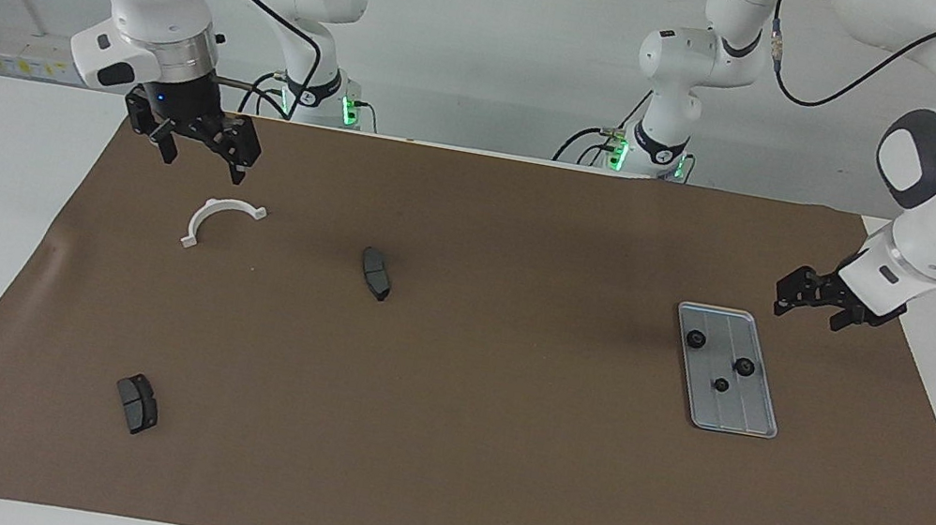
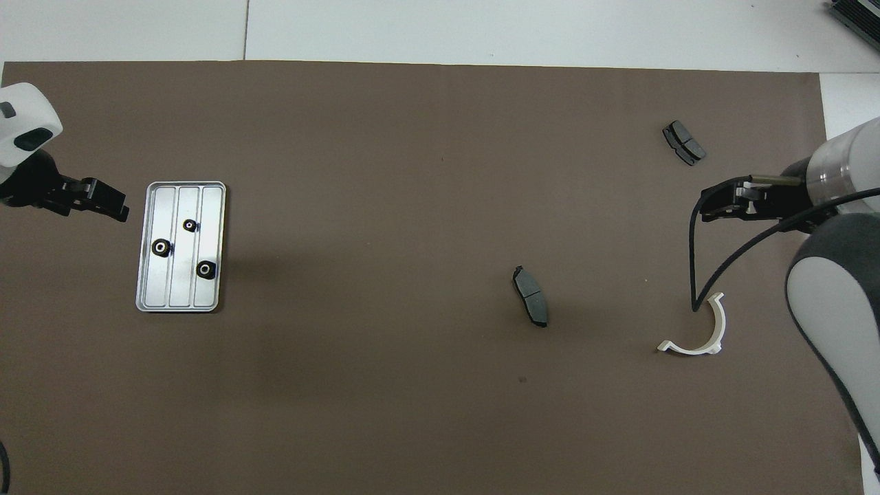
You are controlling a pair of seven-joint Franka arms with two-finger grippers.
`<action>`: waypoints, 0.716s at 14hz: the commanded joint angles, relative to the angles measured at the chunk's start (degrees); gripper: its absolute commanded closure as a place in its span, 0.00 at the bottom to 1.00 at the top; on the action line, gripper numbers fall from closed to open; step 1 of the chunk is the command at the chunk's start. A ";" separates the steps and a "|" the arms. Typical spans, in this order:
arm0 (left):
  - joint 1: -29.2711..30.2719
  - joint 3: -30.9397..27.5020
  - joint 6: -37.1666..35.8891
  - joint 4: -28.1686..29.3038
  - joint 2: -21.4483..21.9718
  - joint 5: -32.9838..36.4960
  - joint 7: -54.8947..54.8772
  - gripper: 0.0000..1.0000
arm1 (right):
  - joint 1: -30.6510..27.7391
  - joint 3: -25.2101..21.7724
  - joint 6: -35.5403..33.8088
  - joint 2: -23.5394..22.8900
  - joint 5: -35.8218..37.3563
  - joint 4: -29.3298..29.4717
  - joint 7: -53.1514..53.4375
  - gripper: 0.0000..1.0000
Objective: Pick bearing gear from pile to tray
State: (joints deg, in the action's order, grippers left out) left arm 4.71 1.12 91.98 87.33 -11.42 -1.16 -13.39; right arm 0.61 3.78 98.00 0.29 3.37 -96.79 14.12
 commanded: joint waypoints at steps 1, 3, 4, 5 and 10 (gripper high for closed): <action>0.91 -0.24 -3.39 -1.55 4.64 -0.77 -0.06 0.00 | -0.34 0.18 -0.53 0.94 -1.17 -0.59 -1.64 0.00; 0.91 -0.07 -3.48 -1.73 6.93 -0.60 -0.14 0.00 | -0.34 0.18 -0.53 0.94 -1.17 -0.59 -1.64 0.00; 0.91 -0.07 -3.48 -1.73 7.90 -0.33 -0.23 0.00 | -0.43 0.18 -0.53 0.94 -1.17 -0.59 -1.64 0.00; 0.83 0.02 -3.48 -1.73 8.52 -0.42 -0.14 0.00 | -0.43 0.18 -0.53 0.94 -1.17 -0.59 -1.64 0.00; 0.03 0.90 -2.52 -1.73 8.79 -0.77 0.30 0.00 | -0.43 0.18 -0.53 0.94 -1.17 -0.59 -1.64 0.00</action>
State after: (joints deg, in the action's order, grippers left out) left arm 5.11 1.70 89.08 85.23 -3.00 -1.23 -13.36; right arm 0.61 3.78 98.00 0.29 3.37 -96.79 14.12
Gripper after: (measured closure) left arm 0.000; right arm 0.000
